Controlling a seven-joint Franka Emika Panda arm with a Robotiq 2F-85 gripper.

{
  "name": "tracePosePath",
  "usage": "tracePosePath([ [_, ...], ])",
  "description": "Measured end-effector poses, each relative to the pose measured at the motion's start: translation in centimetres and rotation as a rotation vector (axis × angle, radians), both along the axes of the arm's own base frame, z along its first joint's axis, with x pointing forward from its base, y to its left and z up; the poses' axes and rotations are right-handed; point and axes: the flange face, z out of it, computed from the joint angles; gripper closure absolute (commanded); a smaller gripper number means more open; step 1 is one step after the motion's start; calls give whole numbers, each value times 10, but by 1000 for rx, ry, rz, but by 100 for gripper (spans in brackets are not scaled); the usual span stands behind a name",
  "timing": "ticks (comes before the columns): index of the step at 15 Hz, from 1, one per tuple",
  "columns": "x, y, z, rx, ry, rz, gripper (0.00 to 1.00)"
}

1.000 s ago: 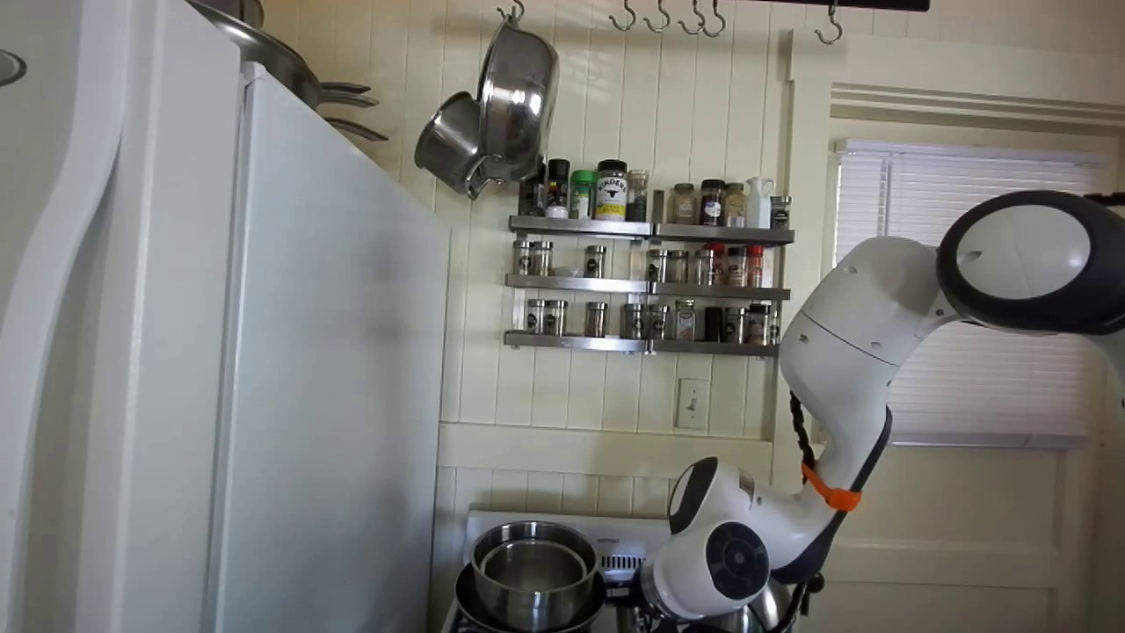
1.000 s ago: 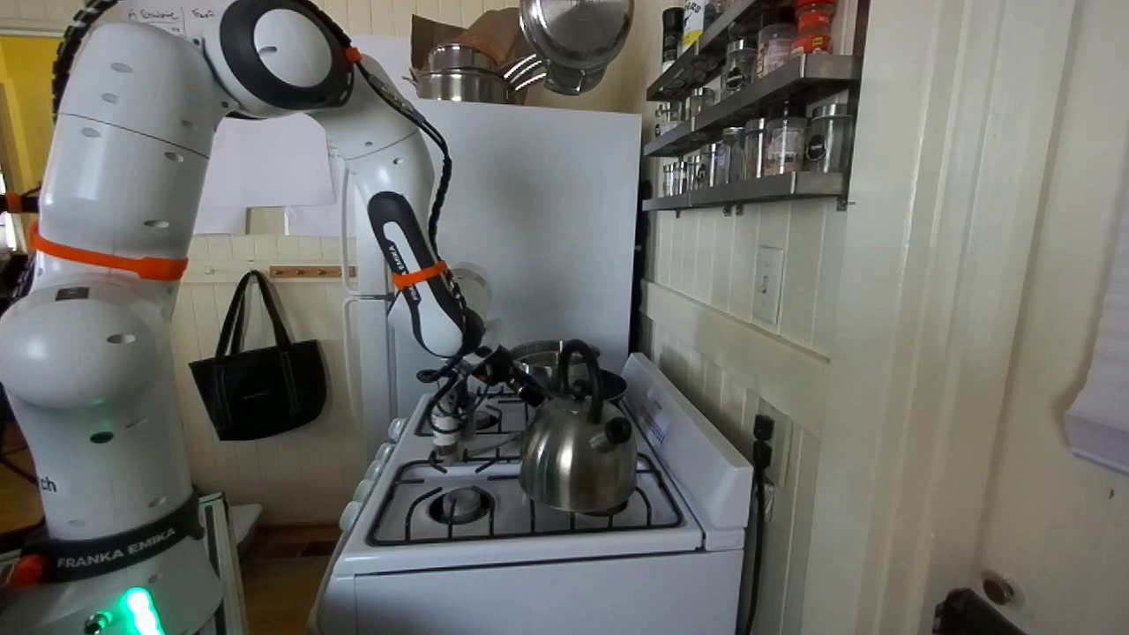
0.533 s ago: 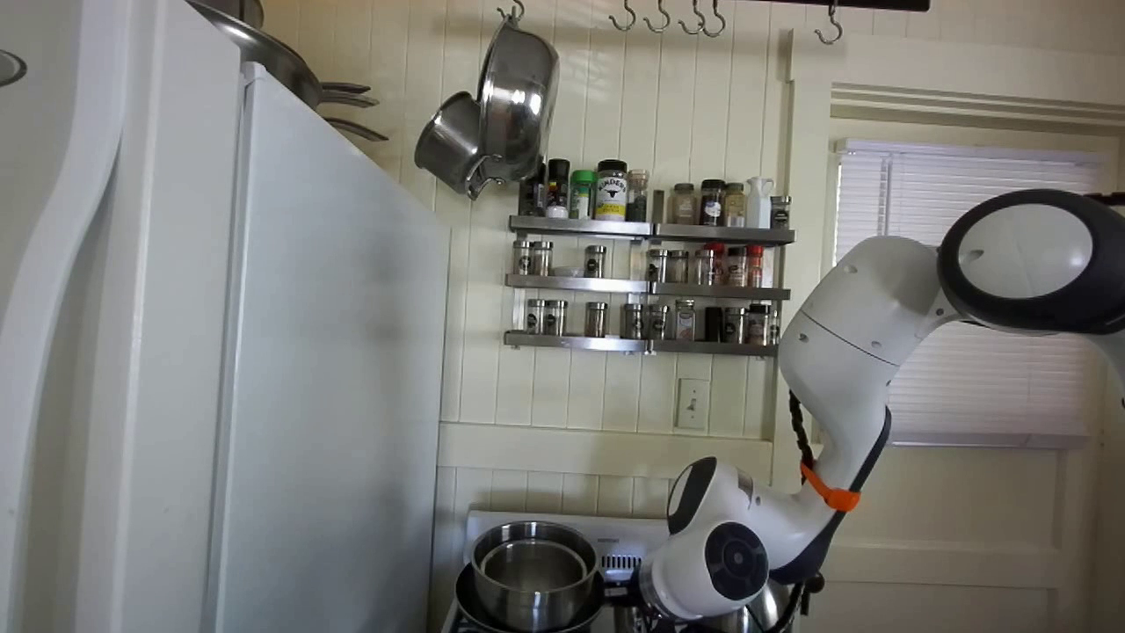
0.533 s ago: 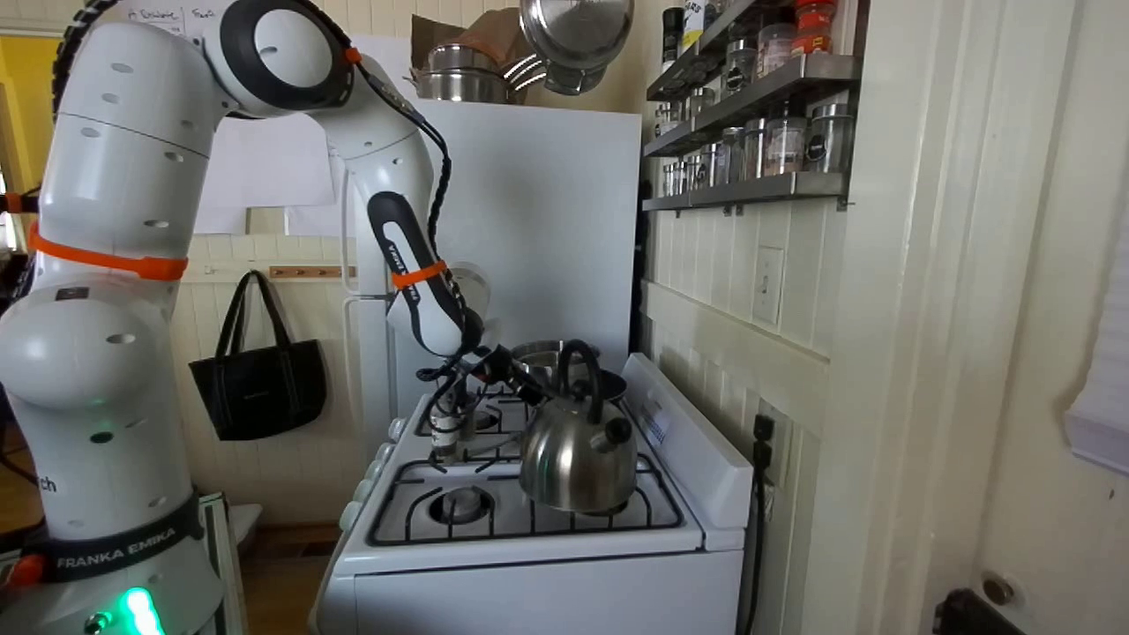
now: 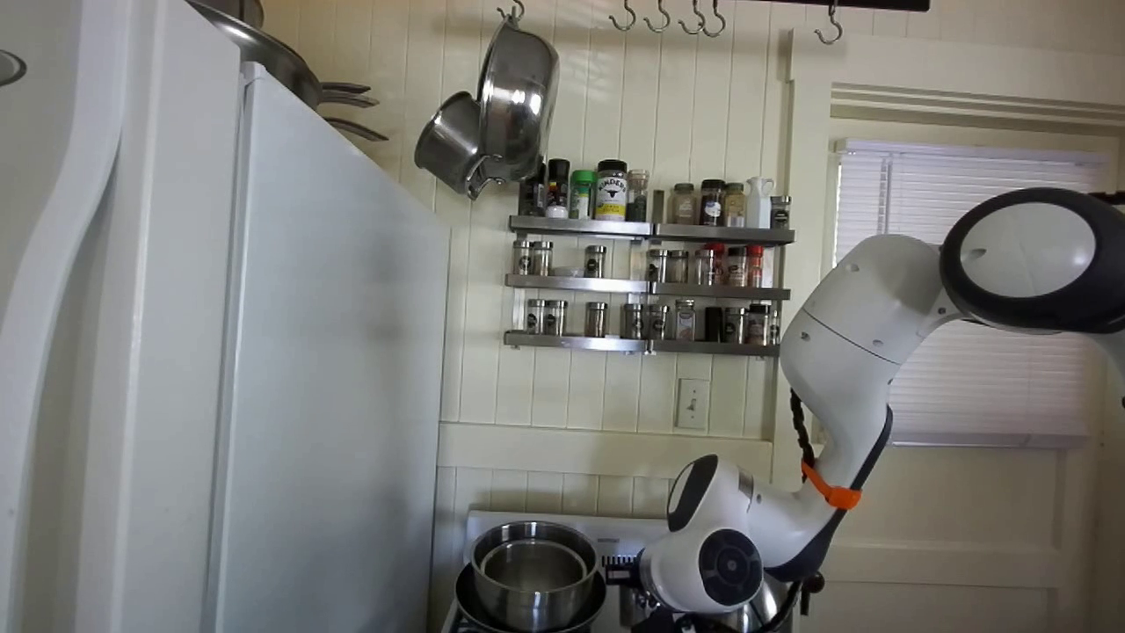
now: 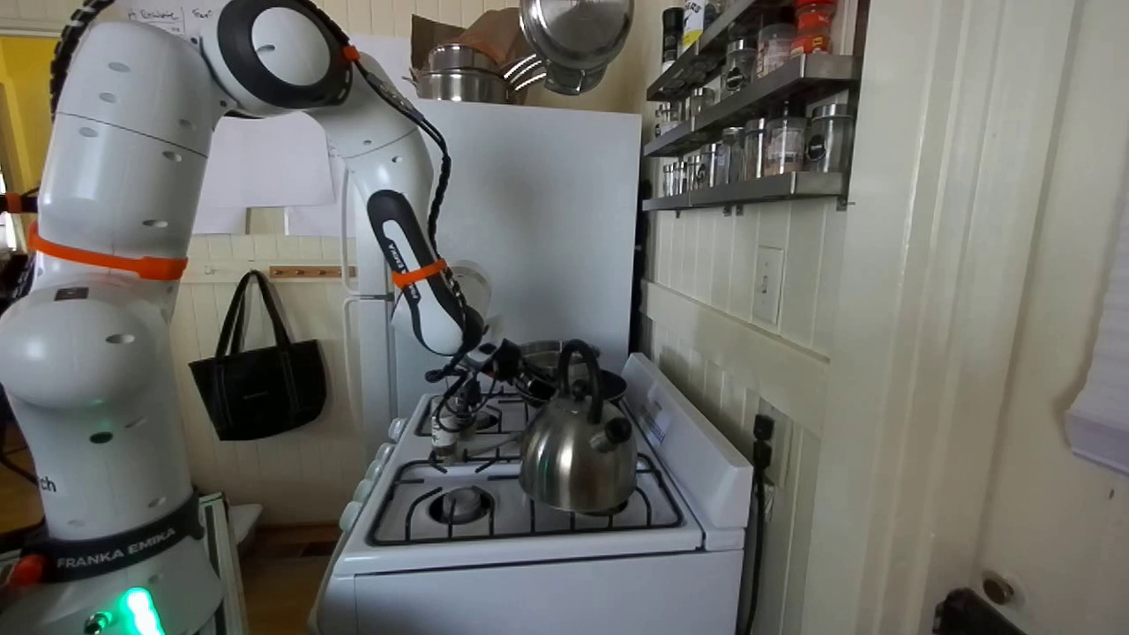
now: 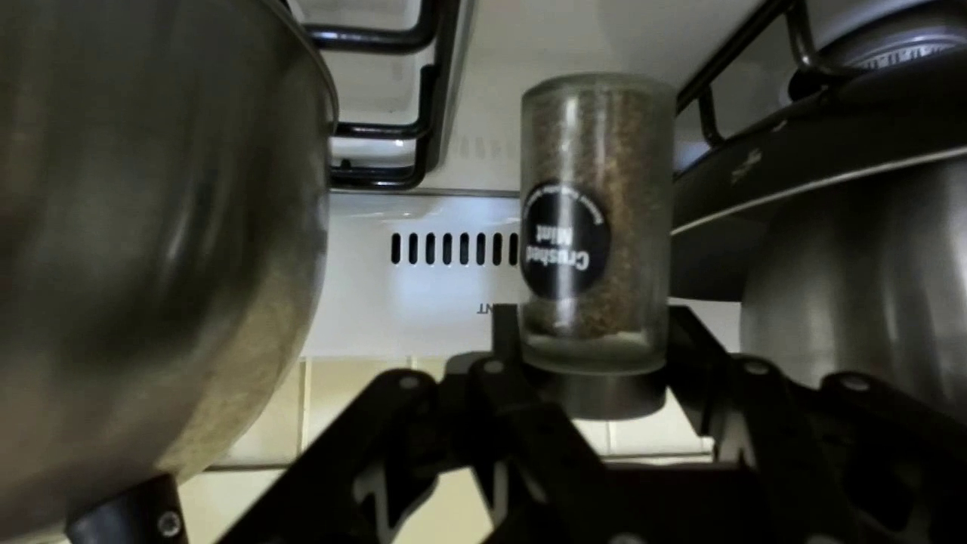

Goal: Remove one glass jar from the topmost shelf and put it on the stovetop.

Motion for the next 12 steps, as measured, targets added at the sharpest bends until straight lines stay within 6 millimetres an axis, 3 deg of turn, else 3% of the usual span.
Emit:
tracePosePath([
  [12, 4, -8, -8, -11, -57, -27, 75],
])
